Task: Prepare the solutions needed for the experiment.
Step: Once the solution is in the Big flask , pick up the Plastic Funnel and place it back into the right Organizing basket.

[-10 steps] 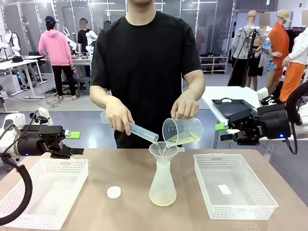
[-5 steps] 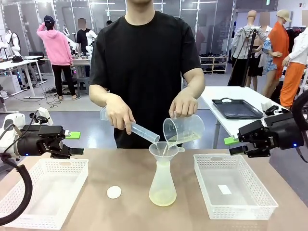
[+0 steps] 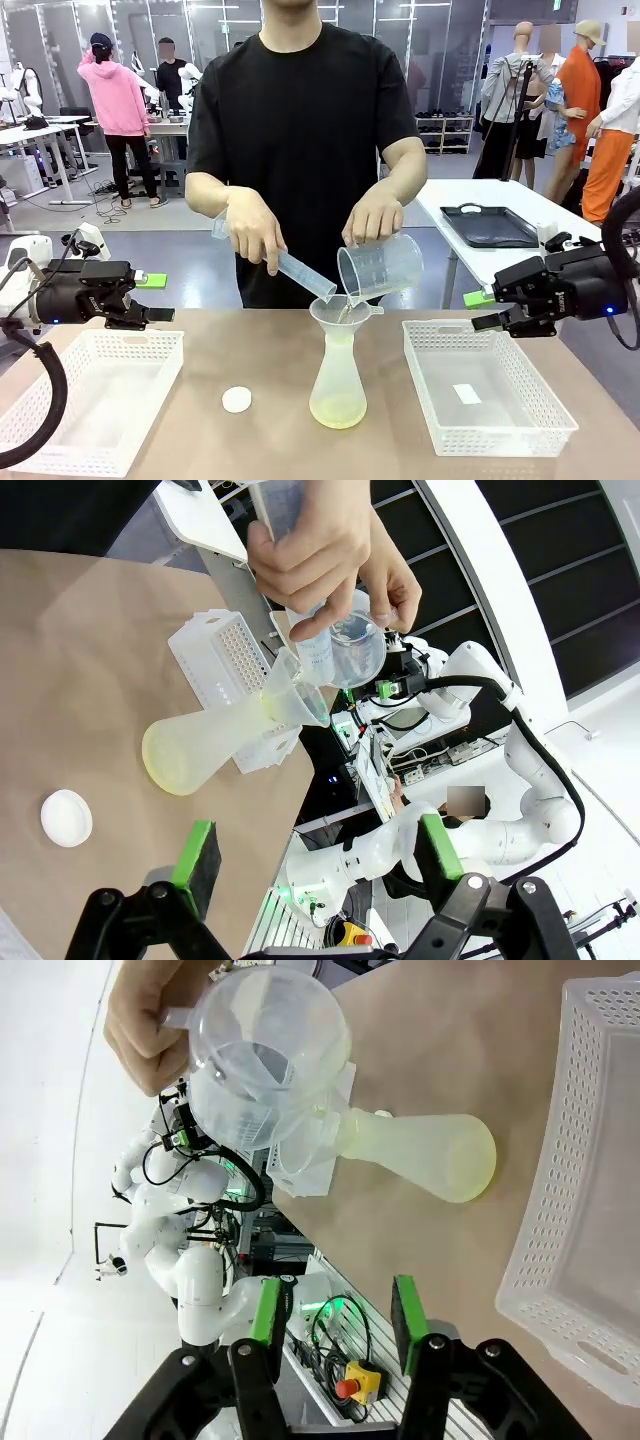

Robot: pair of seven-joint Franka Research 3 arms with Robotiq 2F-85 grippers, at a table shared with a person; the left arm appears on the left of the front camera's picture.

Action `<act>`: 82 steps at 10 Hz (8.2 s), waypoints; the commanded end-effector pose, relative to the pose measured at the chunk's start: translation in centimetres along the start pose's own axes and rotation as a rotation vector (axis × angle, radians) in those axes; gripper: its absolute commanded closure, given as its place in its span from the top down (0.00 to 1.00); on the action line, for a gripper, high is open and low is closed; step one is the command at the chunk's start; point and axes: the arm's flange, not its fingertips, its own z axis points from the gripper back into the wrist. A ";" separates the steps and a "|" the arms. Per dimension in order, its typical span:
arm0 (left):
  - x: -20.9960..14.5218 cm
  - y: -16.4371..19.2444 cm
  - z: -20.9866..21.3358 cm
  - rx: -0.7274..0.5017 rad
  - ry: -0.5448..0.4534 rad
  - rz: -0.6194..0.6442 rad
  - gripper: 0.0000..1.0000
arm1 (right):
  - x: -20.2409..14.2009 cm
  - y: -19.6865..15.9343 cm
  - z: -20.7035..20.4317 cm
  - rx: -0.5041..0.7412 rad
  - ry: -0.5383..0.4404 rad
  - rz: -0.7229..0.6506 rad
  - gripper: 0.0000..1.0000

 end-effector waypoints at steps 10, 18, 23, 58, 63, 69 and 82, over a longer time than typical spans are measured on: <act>0.0 -0.2 -0.2 0.013 0.006 -0.004 1.00 | 1.0 -1.6 -0.2 0.098 -0.060 -0.157 0.55; 0.0 -0.2 -0.2 0.013 0.006 -0.004 1.00 | 0.6 -3.4 -0.7 0.151 -0.062 -0.224 0.55; 0.0 -0.2 -0.2 0.013 0.006 -0.004 1.00 | 0.6 -3.4 -0.7 0.151 -0.062 -0.224 0.55; 0.0 -0.2 -0.2 0.013 0.006 -0.004 1.00 | 12.8 10.3 -18.4 -0.430 0.517 0.790 0.55; 0.0 -0.2 -0.2 0.013 0.006 -0.004 1.00 | 12.1 10.2 -17.9 -0.423 0.518 0.774 0.55; 0.0 -0.2 -0.2 0.013 0.006 -0.004 1.00 | 12.3 10.3 -18.1 -0.420 0.520 0.775 0.55; 0.0 -0.2 -0.2 0.013 0.006 -0.004 1.00 | 14.1 11.4 -23.8 -0.465 0.753 0.850 0.55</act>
